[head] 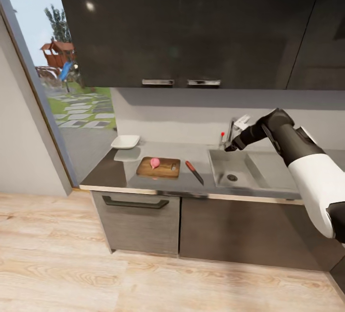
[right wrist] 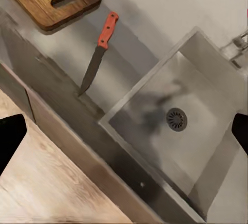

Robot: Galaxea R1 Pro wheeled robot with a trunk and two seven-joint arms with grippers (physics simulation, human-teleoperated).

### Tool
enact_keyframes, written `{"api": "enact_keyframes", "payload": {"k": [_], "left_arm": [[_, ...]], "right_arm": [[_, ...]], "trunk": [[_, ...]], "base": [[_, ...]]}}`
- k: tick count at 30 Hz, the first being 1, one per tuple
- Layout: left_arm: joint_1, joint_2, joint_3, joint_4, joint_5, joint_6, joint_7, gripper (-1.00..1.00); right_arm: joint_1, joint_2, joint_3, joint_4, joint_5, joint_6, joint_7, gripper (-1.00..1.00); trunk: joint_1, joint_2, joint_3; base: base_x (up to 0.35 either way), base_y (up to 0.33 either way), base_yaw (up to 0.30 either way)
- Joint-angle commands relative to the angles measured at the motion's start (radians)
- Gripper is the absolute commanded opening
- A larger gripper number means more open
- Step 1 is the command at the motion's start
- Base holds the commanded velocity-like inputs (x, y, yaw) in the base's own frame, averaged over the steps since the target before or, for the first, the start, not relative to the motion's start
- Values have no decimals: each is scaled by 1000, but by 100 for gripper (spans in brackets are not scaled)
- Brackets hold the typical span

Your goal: In the kitchen, take the Vidalia onion out of the sink, dice it on the chopping board with the paring knife, put the diced onion into the bowl on the countertop, then place both the paring knife and the chopping board into the sink.

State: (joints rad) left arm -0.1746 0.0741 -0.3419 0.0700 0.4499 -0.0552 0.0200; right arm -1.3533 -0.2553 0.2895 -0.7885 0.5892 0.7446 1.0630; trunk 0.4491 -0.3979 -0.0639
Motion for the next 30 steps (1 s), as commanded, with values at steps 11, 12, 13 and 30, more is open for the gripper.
{"api": "enact_keyframes", "payload": {"k": [11,12,13,30], "left_arm": [[-2,-3,-3,2,7,-4,1,100],[-2,-3,-3,2,7,-4,1,100],[-2,-4,-3,1,7,-4,1,100],[-2,-1,-5,6,13,0,1,100]], "right_arm": [[-1,-1,57,-4,54,-187,130,100],[-1,-1,69,-4,54,-195,134,100],[-1,0,95,-5,54,-210,148,100],[-1,29,244,-122,59,-336,331,100]], "trunk": [[1,-2,-2],[1,-2,-2],[1,-2,-2],[1,-2,-4]], "base": [[242,-58,0],[293,-6,0],[301,-4,0],[299,-85,25]]}}
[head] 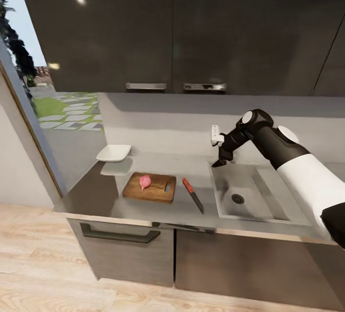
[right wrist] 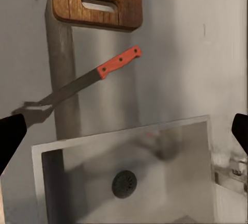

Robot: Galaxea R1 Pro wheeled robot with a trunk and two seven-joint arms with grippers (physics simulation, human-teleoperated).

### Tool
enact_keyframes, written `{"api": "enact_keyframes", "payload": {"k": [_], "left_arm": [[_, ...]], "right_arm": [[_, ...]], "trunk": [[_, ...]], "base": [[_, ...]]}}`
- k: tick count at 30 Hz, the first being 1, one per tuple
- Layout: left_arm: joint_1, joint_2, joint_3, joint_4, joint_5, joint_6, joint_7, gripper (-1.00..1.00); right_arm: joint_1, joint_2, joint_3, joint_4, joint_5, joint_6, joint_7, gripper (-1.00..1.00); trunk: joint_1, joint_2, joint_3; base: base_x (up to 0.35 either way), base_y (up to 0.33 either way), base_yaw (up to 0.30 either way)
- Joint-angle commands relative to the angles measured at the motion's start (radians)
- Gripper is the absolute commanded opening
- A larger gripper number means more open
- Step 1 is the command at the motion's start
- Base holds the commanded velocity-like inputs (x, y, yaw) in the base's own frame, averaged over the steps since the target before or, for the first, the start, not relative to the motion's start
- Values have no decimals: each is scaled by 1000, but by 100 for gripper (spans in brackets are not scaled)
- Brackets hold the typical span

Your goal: In the kitchen, take the Vidalia onion out of the sink, dice it on the chopping board with the paring knife, put the diced onion into the bowl on the countertop, then place both the paring knife and the chopping board into the sink.

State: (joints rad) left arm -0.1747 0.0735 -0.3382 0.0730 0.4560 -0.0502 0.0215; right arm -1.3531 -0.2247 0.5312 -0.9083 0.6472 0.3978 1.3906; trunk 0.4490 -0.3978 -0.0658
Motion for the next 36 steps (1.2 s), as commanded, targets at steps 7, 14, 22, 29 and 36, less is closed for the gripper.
{"api": "enact_keyframes", "payload": {"k": [7,14,22,29,36], "left_arm": [[-2,0,-8,3,12,-5,0,100],[-2,0,-8,2,13,-5,0,100],[-2,-2,-8,2,14,-5,-1,100],[-2,-4,-8,4,15,-5,-1,100],[-2,-3,-8,4,14,-5,-2,100]], "right_arm": [[-1,0,5,-5,2,9,0,100],[-1,1,6,-5,2,10,-1,100],[-1,1,6,-1,72,9,0,100],[-1,3,7,2,82,9,6,100],[-1,10,55,2,83,8,8,100]], "trunk": [[1,-2,-9],[1,-2,-17],[1,-2,-26],[1,-2,-34],[1,-2,-42]], "base": [[70,-26,208],[6,-84,220],[0,-78,221],[-11,-51,221],[-102,-195,220]]}}
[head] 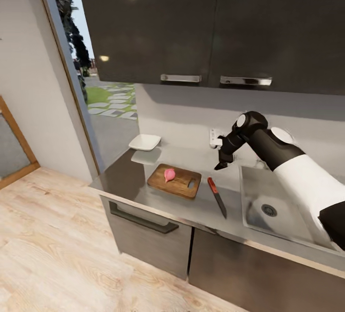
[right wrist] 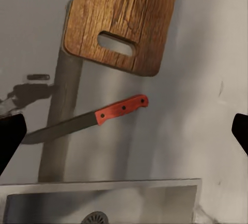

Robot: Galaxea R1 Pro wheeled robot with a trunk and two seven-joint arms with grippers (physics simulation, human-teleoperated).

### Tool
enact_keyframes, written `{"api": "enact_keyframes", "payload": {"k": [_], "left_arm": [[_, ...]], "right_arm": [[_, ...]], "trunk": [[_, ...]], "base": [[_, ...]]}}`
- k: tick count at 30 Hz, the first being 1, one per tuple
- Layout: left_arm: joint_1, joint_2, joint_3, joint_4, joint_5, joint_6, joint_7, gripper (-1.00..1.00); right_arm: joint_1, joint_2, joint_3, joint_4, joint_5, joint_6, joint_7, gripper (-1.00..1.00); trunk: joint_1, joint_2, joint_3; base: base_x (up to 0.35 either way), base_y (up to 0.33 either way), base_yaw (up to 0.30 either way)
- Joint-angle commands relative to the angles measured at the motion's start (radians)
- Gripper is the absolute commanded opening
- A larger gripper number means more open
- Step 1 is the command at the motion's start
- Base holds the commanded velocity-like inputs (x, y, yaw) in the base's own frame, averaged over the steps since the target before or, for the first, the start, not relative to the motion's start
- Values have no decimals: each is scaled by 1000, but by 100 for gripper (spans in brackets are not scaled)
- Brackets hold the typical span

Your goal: In the kitchen, take the Vidalia onion out of the sink, dice it on the chopping board with the paring knife, put the diced onion into the bowl on the countertop, then place both the paring knife and the chopping board into the sink.

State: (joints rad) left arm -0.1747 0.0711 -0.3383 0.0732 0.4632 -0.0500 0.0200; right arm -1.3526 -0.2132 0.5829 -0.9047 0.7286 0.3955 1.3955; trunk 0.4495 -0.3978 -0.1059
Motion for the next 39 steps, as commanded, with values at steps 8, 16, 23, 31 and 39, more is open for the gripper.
{"api": "enact_keyframes", "payload": {"k": [8,16,23,31,39], "left_arm": [[-2,-1,-8,3,7,-5,0,100],[-2,-1,-8,3,8,-5,-2,100],[-2,1,-8,2,8,-6,-4,100],[-2,0,-8,3,7,-5,-5,100],[-2,-2,-8,1,7,-6,-5,100]], "right_arm": [[0,-6,87,5,-1,-84,24,100],[0,-19,121,7,1,-289,149,100],[0,-70,126,5,2,-436,175,100],[11,-102,296,6,-5,-553,175,100],[16,-102,380,0,-6,-647,175,100]], "trunk": [[0,-2,-9],[0,-2,-10],[0,-2,-10],[0,-2,-10],[0,-2,-10]], "base": [[-13,-24,165],[-1,-1,14],[0,0,0],[0,0,0],[0,0,0]]}}
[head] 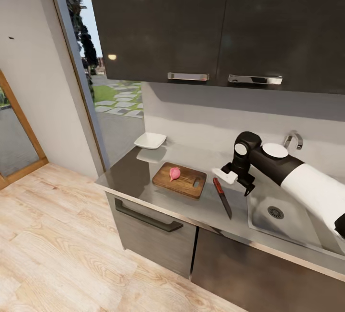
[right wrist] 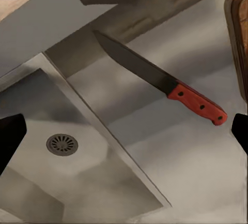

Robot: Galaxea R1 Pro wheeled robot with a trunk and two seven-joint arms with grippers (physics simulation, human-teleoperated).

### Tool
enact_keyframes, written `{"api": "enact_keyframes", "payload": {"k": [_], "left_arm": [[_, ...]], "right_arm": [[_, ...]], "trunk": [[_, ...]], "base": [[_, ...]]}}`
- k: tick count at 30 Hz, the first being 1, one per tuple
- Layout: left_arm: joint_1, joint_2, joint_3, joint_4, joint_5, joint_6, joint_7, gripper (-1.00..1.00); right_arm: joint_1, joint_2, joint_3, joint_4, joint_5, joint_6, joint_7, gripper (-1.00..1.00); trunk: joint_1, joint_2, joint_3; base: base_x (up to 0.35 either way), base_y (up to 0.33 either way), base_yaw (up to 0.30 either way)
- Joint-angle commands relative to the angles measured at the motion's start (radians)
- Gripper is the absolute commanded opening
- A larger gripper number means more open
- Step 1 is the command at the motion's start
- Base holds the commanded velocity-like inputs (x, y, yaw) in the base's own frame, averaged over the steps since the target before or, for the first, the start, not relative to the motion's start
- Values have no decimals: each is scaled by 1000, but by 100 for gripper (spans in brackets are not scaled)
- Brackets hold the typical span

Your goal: In the kitchen, take the Vidalia onion out of the sink, dice it on the chopping board with the paring knife, put the diced onion into the bowl on the countertop, then place both the paring knife and the chopping board into the sink.

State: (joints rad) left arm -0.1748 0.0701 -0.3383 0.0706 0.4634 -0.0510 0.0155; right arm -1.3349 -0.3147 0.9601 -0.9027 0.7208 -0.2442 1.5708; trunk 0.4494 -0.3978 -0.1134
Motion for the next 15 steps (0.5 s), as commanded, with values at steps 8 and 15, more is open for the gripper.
{"api": "enact_keyframes", "payload": {"k": [8,15], "left_arm": [[-2,-3,-8,4,7,-5,0,100],[-2,-1,-8,5,7,-5,0,100]], "right_arm": [[-1,5,9,-41,-1,-33,0,100],[-1,4,6,-61,-35,-35,0,100]], "trunk": [[1,-2,-2],[1,-2,-2]], "base": [[0,0,0],[0,0,0]]}}
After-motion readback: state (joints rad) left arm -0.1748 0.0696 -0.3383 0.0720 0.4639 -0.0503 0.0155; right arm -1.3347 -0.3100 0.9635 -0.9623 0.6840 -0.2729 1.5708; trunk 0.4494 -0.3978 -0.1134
